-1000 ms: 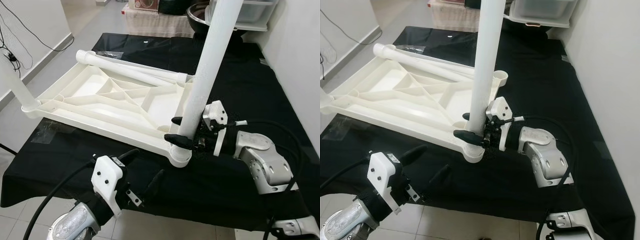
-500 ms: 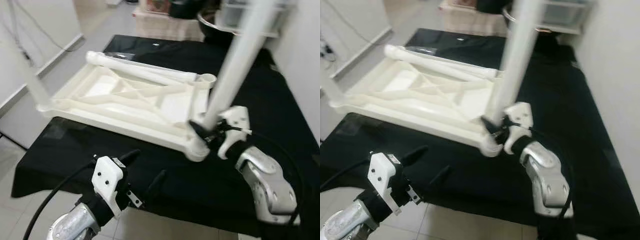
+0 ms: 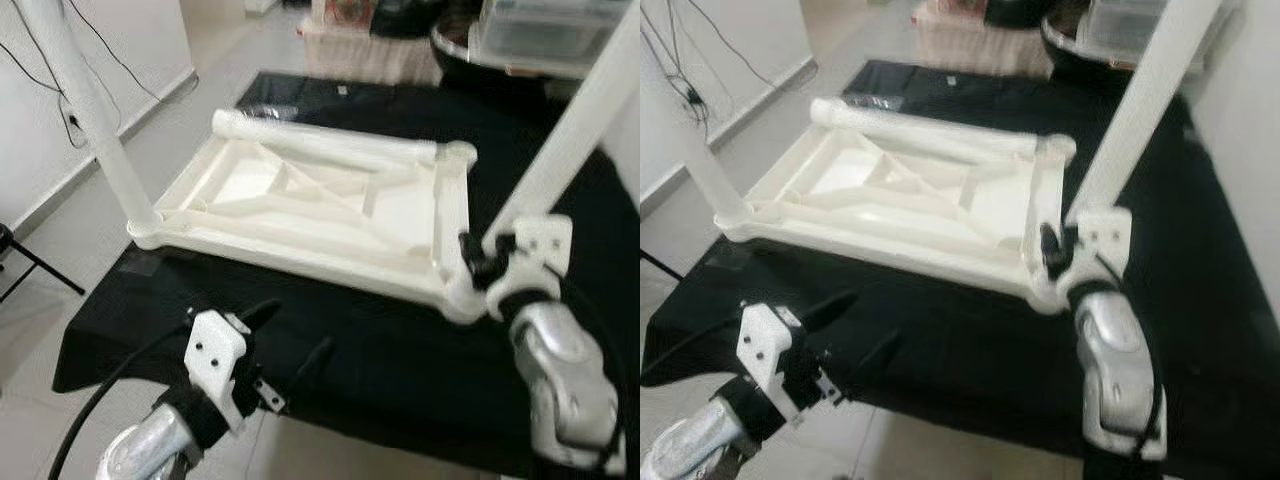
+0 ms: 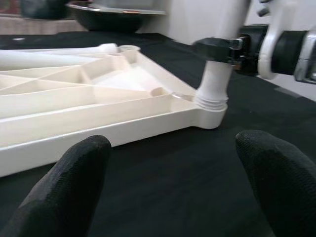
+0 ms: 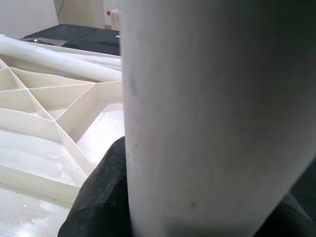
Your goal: Building children table
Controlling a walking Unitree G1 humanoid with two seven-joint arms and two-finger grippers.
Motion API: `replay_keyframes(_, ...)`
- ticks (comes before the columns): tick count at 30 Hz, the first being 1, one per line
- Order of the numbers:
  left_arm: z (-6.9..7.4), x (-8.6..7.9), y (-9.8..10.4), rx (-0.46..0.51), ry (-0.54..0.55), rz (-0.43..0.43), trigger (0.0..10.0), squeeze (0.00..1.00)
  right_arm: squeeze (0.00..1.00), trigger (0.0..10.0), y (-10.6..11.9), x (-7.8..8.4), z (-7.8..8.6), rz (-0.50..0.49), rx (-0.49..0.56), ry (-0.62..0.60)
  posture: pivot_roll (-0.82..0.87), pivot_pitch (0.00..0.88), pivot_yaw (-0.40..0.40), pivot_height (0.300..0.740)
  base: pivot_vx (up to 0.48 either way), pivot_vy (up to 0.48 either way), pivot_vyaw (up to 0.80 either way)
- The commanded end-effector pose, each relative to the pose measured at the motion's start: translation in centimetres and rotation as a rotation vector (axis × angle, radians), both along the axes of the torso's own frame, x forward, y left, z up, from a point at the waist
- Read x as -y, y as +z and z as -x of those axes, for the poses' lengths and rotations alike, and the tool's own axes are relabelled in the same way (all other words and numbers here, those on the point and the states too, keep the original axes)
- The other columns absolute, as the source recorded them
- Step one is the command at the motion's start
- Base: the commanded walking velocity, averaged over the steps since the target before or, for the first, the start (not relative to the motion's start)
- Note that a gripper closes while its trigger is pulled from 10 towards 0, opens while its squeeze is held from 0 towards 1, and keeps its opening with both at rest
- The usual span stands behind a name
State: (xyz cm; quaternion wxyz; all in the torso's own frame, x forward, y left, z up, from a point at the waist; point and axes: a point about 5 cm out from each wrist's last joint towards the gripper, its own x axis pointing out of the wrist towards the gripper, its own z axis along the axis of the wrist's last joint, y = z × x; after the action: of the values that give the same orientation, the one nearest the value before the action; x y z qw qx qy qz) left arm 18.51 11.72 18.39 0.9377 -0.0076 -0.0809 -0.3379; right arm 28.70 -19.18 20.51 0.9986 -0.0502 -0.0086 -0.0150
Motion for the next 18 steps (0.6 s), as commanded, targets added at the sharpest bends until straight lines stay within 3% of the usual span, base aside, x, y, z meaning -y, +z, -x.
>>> replay_keyframes(1,0.2,0.0,-0.3,-0.026,-0.007,-0.002,10.0,0.0,0.0,10.0,-1.9,-0.3,0.1,0.06,-0.116,-0.007,0.08,0.191,-0.061,0.74,0.0,0.0,0.0)
replay_keyframes(2,0.2,0.0,-0.3,-0.026,-0.007,-0.002,10.0,0.0,1.0,10.0,-1.6,-0.9,-0.1,0.027,-0.092,0.058,0.08,0.189,-0.064,0.74,0.0,0.0,0.0)
replay_keyframes(5,0.2,0.1,-0.4,-0.026,-0.006,-0.002,10.0,0.0,1.0,10.0,-1.4,-1.3,-0.3,0.003,-0.074,0.099,0.09,0.188,-0.064,0.74,0.0,0.0,0.0)
replay_keyframes(6,0.2,0.1,-0.4,-0.027,-0.006,-0.001,10.0,0.0,1.0,10.0,-1.0,-2.4,-0.4,-0.01,-0.041,0.26,0.08,0.184,-0.064,0.74,0.0,0.0,0.0)
replay_keyframes(7,0.2,0.1,-0.4,-0.027,-0.006,-0.001,10.0,0.0,1.0,10.0,-1.0,-2.4,-0.4,-0.01,-0.041,0.26,0.08,0.184,-0.064,0.74,0.0,0.0,0.0)
replay_keyframes(10,0.2,0.2,-0.4,-0.027,-0.008,0.0,10.0,0.0,1.0,10.0,-0.9,-4.6,0.3,-0.034,-0.024,0.594,0.09,0.179,-0.064,0.74,0.0,0.0,0.0)
replay_keyframes(11,0.2,0.2,-0.5,-0.027,-0.009,0.001,10.0,0.0,1.0,10.0,-1.0,-4.9,0.5,-0.033,-0.03,0.649,0.09,0.177,-0.063,0.74,0.0,0.0,0.0)
replay_keyframes(12,0.2,0.3,-0.5,-0.027,-0.009,0.001,10.0,0.0,0.85,10.0,-1.1,-5.3,0.8,-0.038,-0.045,0.731,0.09,0.174,-0.063,0.74,0.0,0.0,0.0)
replay_keyframes(13,0.2,0.3,-0.5,-0.027,-0.009,0.001,10.0,0.0,0.85,10.0,-1.2,-5.6,0.9,-0.04,-0.056,0.779,0.09,0.174,-0.063,0.74,0.0,0.0,0.0)
replay_keyframes(14,0.2,0.3,-0.5,-0.027,-0.009,0.0,10.0,0.0,0.0,10.0,-1.2,-5.7,0.9,-0.039,-0.062,0.803,0.09,0.172,-0.063,0.74,0.0,0.0,0.0)
replay_keyframes(18,0.2,0.3,-0.5,-0.027,-0.011,0.0,10.0,0.0,0.0,10.0,-1.2,-6.0,1.0,-0.026,-0.072,0.878,0.1,0.169,-0.064,0.74,0.0,0.0,0.0)
